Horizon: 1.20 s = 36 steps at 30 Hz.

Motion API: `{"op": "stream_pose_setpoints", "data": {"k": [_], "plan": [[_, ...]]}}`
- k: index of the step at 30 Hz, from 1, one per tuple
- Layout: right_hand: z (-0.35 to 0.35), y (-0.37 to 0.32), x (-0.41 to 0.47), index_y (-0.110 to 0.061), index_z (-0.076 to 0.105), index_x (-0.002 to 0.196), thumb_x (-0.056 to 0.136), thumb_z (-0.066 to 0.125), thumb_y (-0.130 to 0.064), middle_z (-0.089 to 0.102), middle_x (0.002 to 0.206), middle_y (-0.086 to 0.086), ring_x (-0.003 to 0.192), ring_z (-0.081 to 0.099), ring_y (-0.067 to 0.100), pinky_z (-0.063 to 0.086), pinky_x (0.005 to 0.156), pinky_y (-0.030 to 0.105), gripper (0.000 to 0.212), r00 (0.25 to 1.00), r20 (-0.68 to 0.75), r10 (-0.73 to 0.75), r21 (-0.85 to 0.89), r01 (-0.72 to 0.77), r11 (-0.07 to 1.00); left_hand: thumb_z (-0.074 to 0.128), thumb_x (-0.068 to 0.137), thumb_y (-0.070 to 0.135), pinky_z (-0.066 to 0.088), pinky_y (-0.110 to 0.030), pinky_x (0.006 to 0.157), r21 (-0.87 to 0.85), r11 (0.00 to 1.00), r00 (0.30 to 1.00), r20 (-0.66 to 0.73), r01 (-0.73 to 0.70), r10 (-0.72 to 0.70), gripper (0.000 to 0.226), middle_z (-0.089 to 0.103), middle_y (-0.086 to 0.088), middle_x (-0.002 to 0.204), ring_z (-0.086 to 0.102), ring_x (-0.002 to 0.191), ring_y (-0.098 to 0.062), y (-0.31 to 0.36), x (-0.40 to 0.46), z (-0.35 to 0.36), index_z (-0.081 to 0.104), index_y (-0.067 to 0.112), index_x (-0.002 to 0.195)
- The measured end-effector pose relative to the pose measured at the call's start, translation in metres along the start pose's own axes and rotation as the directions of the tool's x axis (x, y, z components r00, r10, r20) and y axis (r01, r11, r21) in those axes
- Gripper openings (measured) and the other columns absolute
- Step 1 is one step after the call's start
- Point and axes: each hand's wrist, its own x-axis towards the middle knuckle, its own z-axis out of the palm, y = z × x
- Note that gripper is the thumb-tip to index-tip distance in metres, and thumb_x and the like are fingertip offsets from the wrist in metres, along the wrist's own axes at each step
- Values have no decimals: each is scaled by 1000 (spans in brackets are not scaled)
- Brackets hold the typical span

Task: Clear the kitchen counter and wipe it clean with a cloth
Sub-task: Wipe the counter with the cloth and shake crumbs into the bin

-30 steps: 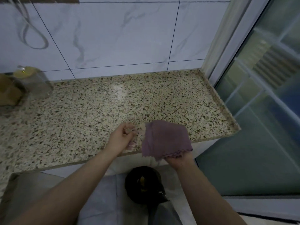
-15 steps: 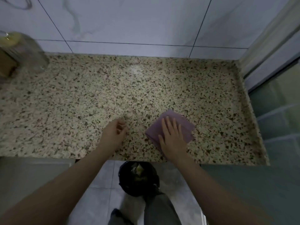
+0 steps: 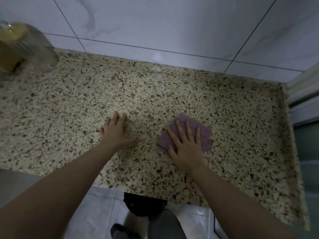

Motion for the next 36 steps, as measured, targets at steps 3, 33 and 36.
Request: {"op": "stream_pose_setpoints", "data": {"k": [3, 33, 36], "plan": [[-4, 12, 42, -39, 18, 156, 96, 30, -57, 7, 167, -2, 154, -1, 30, 6, 119, 64, 64, 999, 19, -33, -16, 33, 999, 71, 56, 78, 14, -61, 118, 50, 999, 1000, 5, 4, -5, 128, -7, 3, 165, -3, 151, -32, -2, 4, 2, 2, 35, 155], [-10, -18, 116, -33, 9, 158, 103, 23, -53, 4, 167, 0, 154, 2, 26, 12, 123, 48, 60, 920, 48, -388, -47, 390, 919, 84, 59, 59, 15, -73, 110, 53, 998, 987, 158, 29, -37, 134, -20, 2, 163, -15, 148, -40, 14, 8, -20, -8, 37, 154], [-3, -40, 65, -31, 10, 158, 104, 23, -50, 5, 167, 2, 154, 2, 26, 13, 123, 48, 59, 933, 24, -360, -37, 361, 932, 84, 62, 57, 17, -71, 111, 50, 999, 987, 159, 17, -25, 129, -18, 3, 163, -14, 149, -38, 12, 7, -22, -4, 37, 154]]}}
